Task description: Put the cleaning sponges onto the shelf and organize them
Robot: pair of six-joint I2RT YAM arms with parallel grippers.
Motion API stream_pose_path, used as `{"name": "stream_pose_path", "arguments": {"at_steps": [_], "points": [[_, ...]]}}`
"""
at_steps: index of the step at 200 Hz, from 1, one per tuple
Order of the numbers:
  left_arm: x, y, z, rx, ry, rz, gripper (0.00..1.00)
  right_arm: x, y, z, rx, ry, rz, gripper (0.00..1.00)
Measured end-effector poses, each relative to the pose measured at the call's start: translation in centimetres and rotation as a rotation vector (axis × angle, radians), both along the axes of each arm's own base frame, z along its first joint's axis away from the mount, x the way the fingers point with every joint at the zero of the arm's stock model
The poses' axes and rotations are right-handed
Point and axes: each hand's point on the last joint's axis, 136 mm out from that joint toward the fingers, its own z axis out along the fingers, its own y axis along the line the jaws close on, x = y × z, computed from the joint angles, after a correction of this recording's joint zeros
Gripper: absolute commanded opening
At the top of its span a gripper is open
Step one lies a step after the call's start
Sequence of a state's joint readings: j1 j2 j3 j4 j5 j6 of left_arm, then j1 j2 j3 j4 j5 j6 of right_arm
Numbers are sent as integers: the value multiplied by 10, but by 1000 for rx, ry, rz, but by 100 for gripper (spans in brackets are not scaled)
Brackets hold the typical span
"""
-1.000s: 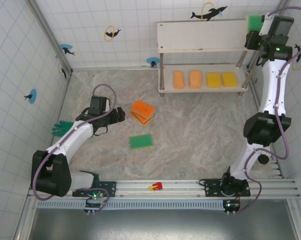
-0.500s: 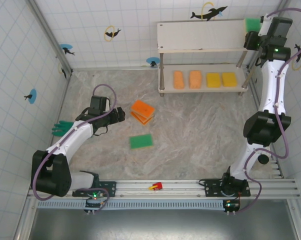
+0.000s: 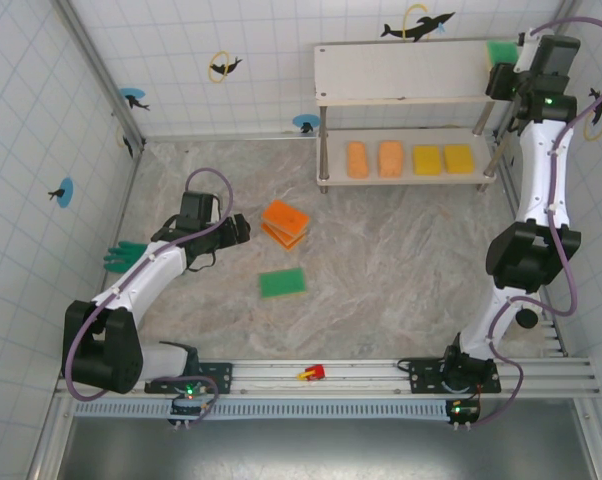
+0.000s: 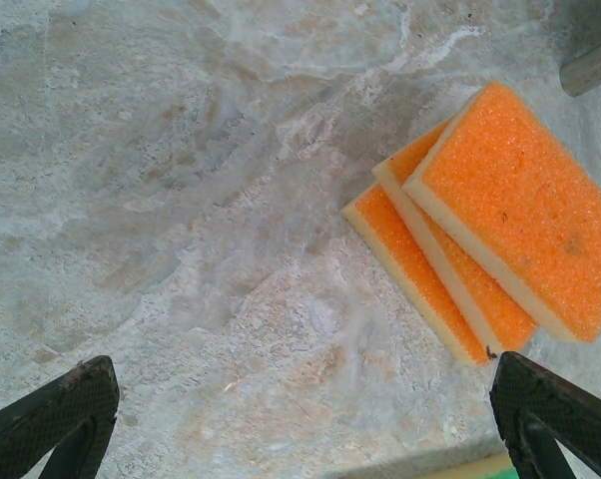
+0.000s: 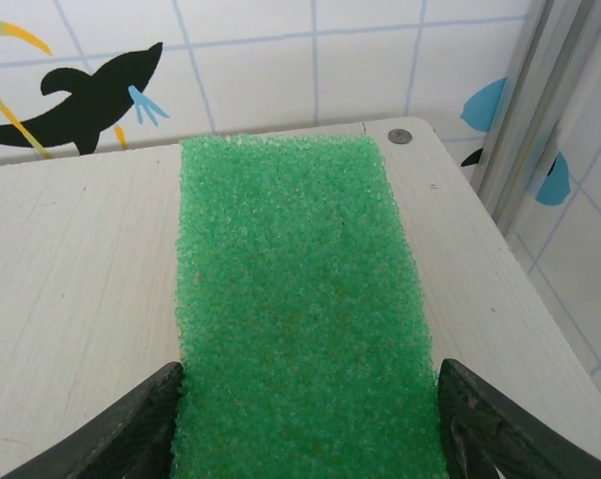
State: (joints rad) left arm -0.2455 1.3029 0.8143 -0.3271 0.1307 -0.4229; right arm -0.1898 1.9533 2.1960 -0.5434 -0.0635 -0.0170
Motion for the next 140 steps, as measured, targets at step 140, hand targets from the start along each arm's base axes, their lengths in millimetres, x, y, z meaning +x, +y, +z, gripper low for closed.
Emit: {"name": "stream_pose_path", "arguments": {"at_steps": [140], "points": [[0,0,0,0,0,0,97,3,-1,-5,-35,3,-42,73]]}}
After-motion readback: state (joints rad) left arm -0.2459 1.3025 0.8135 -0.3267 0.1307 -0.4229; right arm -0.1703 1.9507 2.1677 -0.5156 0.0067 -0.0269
